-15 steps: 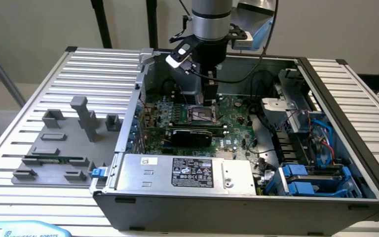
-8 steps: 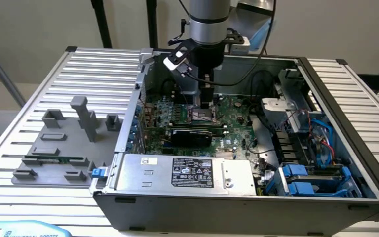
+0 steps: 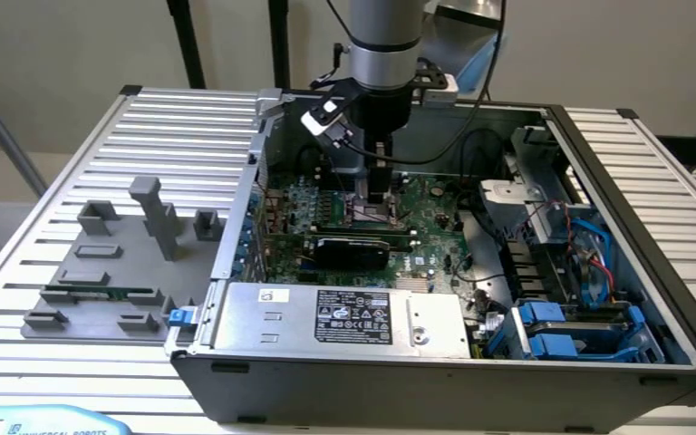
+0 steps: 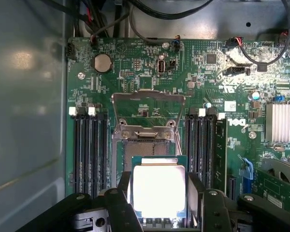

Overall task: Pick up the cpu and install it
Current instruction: 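Place the cpu into insertion slot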

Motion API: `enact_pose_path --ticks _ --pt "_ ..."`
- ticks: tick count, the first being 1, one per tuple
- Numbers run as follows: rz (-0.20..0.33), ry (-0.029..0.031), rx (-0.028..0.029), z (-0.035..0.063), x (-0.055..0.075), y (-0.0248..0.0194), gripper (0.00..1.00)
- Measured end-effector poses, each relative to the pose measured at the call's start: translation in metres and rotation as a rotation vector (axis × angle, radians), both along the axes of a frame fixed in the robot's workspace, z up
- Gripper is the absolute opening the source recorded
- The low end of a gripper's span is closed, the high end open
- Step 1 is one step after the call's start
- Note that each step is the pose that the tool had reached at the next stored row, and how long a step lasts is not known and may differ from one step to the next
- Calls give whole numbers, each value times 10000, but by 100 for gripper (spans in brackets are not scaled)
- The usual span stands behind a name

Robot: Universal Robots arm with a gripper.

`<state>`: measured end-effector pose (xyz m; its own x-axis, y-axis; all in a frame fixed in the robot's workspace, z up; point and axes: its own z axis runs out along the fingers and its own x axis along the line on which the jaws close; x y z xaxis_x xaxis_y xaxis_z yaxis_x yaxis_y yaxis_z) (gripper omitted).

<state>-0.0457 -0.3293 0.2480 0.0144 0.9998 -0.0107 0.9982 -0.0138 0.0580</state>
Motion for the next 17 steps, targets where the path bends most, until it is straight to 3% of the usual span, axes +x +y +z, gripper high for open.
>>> enact_pose_path --ticks 5,10,17 --pt "7 99 10 -36 39 1 55" --pt "7 106 12 -61 41 5 55" --pt "7 107 16 -185 46 43 55"
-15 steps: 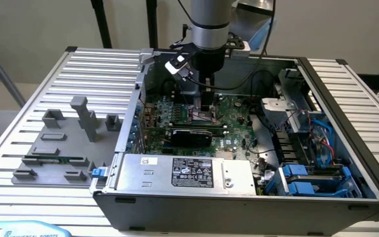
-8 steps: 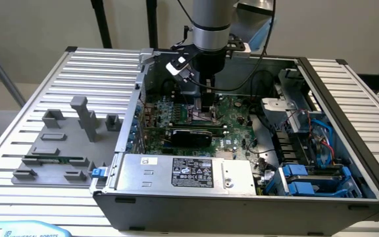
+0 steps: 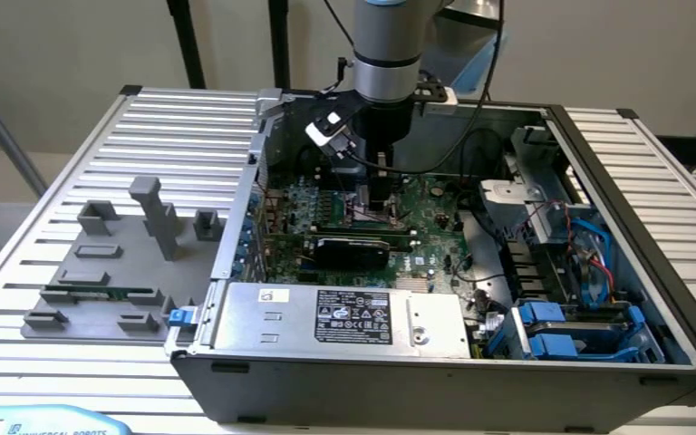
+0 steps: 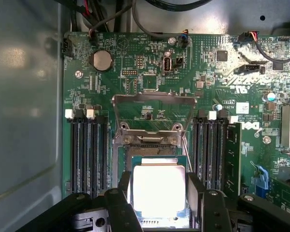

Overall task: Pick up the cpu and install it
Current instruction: 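Place the cpu into insertion slot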

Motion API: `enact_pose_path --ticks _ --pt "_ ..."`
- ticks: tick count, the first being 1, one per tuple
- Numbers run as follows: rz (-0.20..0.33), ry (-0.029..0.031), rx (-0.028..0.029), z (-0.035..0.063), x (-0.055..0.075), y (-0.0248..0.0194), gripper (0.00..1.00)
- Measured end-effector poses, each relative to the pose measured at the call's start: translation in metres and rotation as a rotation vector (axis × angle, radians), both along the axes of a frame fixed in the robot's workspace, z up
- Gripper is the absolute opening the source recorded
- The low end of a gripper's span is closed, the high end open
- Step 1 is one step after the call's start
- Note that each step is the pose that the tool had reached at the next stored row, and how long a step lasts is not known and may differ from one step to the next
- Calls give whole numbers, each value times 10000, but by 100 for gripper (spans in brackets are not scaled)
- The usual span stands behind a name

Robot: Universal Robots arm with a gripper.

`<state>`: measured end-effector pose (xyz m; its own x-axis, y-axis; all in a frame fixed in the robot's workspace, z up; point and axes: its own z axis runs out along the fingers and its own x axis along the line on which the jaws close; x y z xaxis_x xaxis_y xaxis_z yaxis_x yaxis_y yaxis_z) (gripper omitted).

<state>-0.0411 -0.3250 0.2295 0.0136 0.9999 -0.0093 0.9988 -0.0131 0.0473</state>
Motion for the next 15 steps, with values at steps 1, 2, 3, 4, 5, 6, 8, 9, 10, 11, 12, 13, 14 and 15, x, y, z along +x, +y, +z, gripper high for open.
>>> enact_pose_path --ticks 1,2,3,4,5,6,8,9,10,11,12,13,14,15 --pt "-1 0 1 -15 2 9 55" --pt "0 1 0 -30 4 17 55" --pt "0 1 2 -45 5 25 55" --pt "0 7 2 -58 5 32 55" --pt "0 14 3 -70 6 37 55" --pt "0 26 3 -83 6 43 55" --pt "0 53 2 -108 6 56 55" --pt "0 68 2 -119 6 62 55" --pt "0 85 2 -131 7 68 55" --pt "1 103 3 -142 8 73 55" --pt "2 124 2 -153 10 76 55" --pt "0 144 2 -165 16 77 55" --pt "0 163 3 -176 24 77 55" --pt "0 186 4 -189 35 77 55"
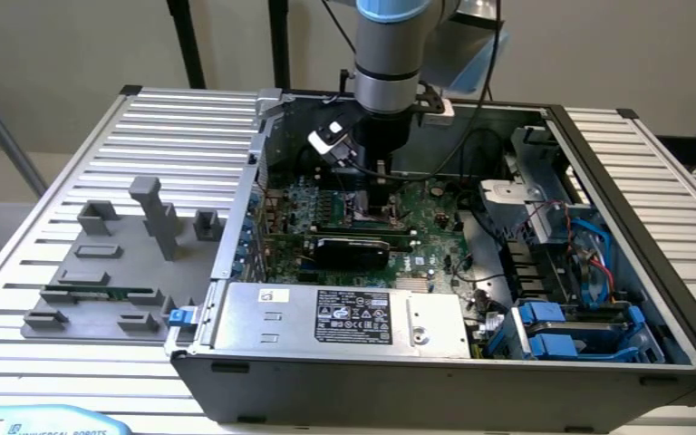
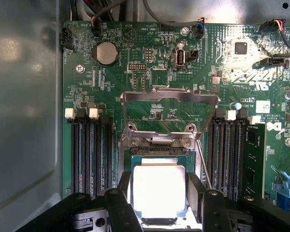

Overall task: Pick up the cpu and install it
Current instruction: 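Place the cpu into insertion slot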

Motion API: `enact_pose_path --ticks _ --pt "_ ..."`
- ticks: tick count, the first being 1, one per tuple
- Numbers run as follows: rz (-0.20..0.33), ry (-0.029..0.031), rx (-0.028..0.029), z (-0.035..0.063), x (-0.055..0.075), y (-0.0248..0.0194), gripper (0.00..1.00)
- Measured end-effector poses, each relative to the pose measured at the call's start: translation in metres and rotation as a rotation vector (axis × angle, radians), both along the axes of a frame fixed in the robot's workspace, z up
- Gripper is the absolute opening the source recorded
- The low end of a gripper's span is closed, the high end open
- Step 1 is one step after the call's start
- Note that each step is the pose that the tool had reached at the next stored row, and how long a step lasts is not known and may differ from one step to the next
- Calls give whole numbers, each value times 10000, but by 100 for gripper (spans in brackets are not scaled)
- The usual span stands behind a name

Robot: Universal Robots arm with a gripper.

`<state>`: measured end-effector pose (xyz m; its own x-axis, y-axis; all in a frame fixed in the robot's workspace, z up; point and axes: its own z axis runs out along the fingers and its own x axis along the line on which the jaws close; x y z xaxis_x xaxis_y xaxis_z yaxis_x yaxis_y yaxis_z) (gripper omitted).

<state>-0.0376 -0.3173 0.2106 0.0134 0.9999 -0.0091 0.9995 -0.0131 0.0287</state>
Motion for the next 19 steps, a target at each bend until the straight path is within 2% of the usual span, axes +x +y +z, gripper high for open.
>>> enact_pose_path --ticks 2,6,8,15,19 --pt "0 58 1 -21 15 0 55" --pt "-2 229 0 -43 22 0 55" --pt "-5 288 0 -51 28 0 55" --pt "-11 302 1 -66 39 -7 55" --pt "-30 302 2 -69 39 -28 55"
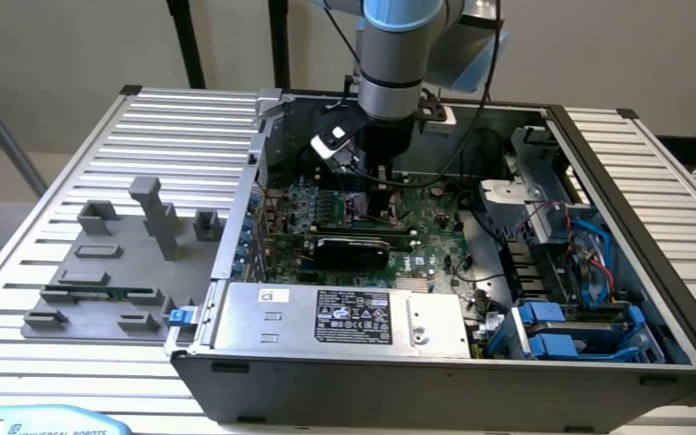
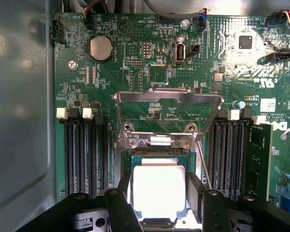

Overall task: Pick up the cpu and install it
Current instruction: 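Place the cpu into insertion slot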

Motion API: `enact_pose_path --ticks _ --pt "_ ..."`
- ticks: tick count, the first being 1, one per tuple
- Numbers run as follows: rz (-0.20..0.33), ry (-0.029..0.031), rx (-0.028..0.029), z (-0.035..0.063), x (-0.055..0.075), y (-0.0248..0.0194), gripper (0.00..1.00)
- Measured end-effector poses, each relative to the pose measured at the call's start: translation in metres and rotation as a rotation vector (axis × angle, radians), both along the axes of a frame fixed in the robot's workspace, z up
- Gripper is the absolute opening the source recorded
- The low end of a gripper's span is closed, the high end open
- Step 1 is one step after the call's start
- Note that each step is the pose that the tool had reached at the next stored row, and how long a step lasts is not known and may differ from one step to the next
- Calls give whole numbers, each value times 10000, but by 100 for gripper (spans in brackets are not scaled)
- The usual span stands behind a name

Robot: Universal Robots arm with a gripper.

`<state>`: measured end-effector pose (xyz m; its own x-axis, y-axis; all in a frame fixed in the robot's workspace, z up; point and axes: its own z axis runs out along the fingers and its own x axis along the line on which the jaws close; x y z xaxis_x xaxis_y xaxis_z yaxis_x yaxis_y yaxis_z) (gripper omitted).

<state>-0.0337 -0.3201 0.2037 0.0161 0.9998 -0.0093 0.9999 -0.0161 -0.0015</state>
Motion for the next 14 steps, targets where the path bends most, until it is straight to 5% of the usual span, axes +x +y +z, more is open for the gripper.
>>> enact_pose_path --ticks 7,14 --pt "-47 1 27 -9 0 -15 55" --pt "-180 1 179 -22 0 -16 55"
